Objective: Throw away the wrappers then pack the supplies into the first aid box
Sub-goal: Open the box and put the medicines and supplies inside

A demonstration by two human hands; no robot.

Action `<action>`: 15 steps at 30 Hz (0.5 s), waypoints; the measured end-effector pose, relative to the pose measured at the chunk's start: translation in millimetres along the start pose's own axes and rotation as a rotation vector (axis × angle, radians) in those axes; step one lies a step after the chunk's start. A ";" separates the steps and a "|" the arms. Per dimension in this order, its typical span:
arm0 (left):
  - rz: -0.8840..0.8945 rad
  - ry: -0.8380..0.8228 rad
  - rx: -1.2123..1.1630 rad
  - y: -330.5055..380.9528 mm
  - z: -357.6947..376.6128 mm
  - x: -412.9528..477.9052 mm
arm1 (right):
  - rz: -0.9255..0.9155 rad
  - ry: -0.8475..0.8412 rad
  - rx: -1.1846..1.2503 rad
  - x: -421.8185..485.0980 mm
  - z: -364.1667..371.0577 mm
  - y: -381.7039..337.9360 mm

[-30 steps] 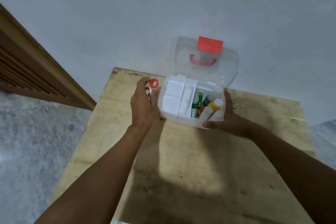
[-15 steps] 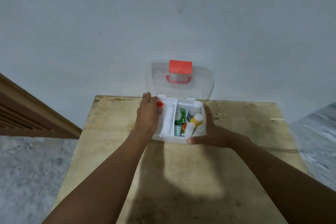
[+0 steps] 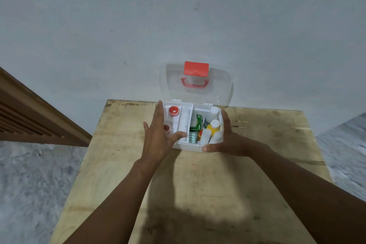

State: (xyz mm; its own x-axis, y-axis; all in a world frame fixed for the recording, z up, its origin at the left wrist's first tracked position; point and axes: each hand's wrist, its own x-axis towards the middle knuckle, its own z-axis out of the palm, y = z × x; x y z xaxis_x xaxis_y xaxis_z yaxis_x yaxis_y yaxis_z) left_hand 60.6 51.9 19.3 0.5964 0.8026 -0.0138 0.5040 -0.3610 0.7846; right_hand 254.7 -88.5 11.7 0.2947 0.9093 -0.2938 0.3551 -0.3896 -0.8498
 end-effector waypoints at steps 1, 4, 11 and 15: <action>0.001 0.020 -0.044 0.1 -1.3 -2.1 | -0.008 0.003 -0.006 0.5 0.4 0.6; -0.014 0.044 -0.223 -0.7 -8.3 -11.1 | -0.012 0.000 -0.003 1.3 0.8 3.1; -0.046 0.003 -0.285 -7.7 -12.1 -22.6 | -0.033 0.000 -0.028 2.6 0.6 6.8; -0.079 0.053 -0.275 -5.4 -6.3 -26.7 | 0.007 -0.044 -0.010 2.1 -4.8 4.9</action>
State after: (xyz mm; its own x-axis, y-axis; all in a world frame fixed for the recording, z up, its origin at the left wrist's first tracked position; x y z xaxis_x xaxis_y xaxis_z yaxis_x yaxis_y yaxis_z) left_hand 38.0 35.4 19.4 0.5250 0.8494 -0.0546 0.3550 -0.1602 0.9211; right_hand 261.3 -89.2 9.0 0.2585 0.9118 -0.3190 0.3617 -0.3976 -0.8433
